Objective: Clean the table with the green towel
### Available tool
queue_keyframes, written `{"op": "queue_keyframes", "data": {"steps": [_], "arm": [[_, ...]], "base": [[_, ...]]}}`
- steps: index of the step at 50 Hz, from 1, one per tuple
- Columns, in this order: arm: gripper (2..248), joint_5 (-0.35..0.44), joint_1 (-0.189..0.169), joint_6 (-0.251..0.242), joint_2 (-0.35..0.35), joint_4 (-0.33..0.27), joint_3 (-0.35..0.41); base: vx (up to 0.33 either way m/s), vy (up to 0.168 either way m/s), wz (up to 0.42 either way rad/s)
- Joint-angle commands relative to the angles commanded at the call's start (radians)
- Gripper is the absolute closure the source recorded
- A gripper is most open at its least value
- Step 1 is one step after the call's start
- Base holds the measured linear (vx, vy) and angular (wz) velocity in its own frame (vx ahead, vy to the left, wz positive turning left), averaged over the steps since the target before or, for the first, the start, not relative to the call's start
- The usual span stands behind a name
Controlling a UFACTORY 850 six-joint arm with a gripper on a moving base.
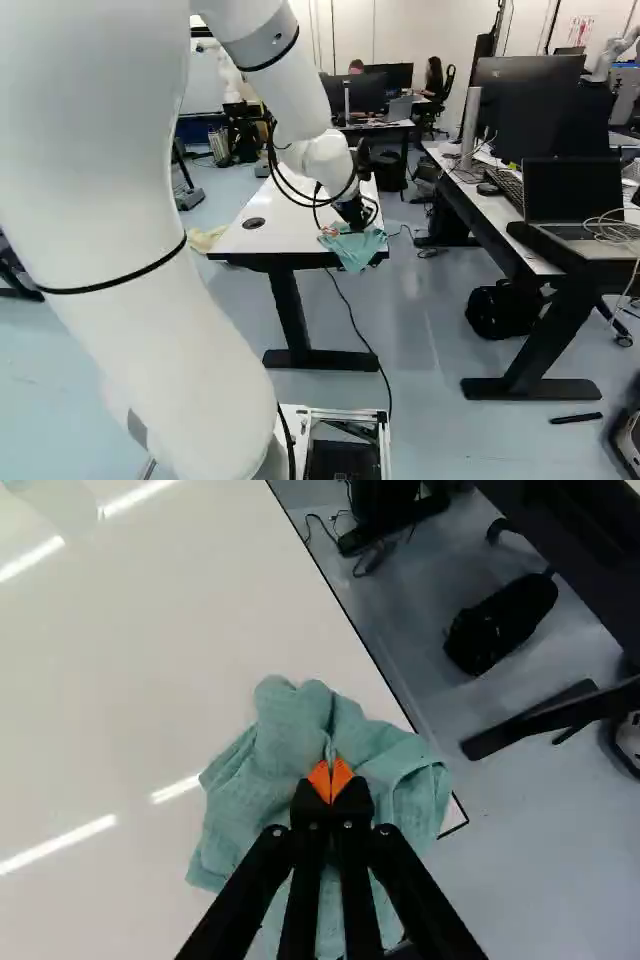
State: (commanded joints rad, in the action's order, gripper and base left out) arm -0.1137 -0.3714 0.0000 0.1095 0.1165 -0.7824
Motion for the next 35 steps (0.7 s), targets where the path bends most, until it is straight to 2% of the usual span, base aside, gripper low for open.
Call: {"op": "queue_keyframes", "data": {"steps": [20, 35], "arm": [[229, -0.009, 0.003, 0.0, -0.001, 0.0, 0.001], [229, -0.009, 0.044, 0.0, -0.024, 0.0, 0.026]], "base": [[0.0, 0.0, 0.0], [0.0, 0.0, 0.0]]}}
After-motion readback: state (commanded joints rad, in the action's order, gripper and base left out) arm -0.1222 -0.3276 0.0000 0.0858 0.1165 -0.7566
